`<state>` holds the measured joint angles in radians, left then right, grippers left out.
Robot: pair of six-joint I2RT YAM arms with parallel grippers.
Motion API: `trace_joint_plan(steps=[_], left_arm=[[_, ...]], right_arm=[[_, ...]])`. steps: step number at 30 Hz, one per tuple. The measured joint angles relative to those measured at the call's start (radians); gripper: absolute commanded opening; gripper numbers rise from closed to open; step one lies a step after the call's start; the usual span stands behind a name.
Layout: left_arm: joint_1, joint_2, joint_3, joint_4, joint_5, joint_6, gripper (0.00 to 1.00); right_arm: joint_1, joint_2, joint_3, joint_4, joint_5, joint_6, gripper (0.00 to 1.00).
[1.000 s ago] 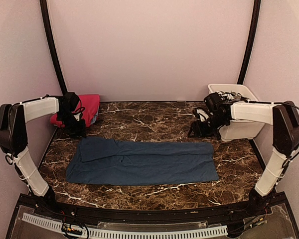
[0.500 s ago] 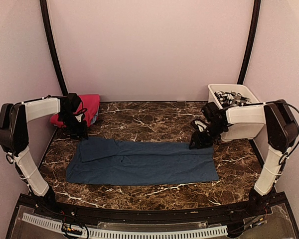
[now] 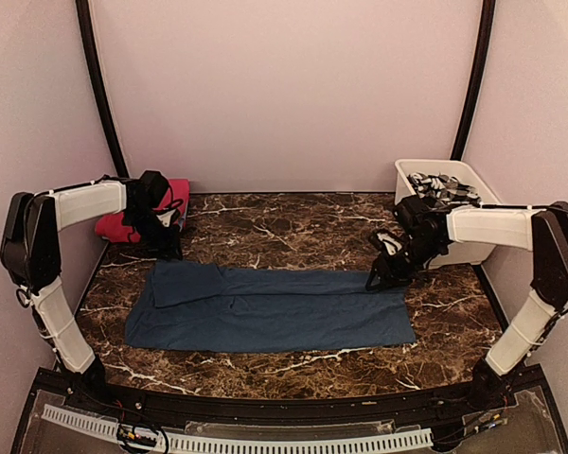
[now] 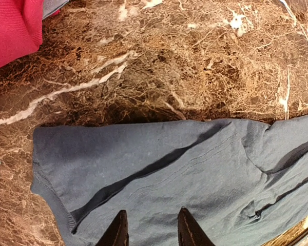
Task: Fold and stack the mixed laundry pile
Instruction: Smooth out the rectangle-folded T-shirt at the center of the board.
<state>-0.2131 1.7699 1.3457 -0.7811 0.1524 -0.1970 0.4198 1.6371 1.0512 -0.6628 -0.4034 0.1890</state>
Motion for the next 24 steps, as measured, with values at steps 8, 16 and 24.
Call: trace_joint_plan(steps=[8, 16, 24], left_arm=[[0.013, -0.076, -0.096, 0.012, -0.086, -0.124, 0.33], [0.073, -0.195, -0.223, 0.044, -0.089, -0.261, 0.33], [0.079, -0.224, -0.259, 0.077, -0.09, -0.303, 0.33]], right_arm=[[0.096, 0.012, 0.189, 0.038, -0.012, 0.051, 0.45], [0.274, 0.428, 0.774, 0.171, -0.007, 0.11, 0.39], [0.404, 0.865, 1.292, 0.128, -0.005, 0.167, 0.36]])
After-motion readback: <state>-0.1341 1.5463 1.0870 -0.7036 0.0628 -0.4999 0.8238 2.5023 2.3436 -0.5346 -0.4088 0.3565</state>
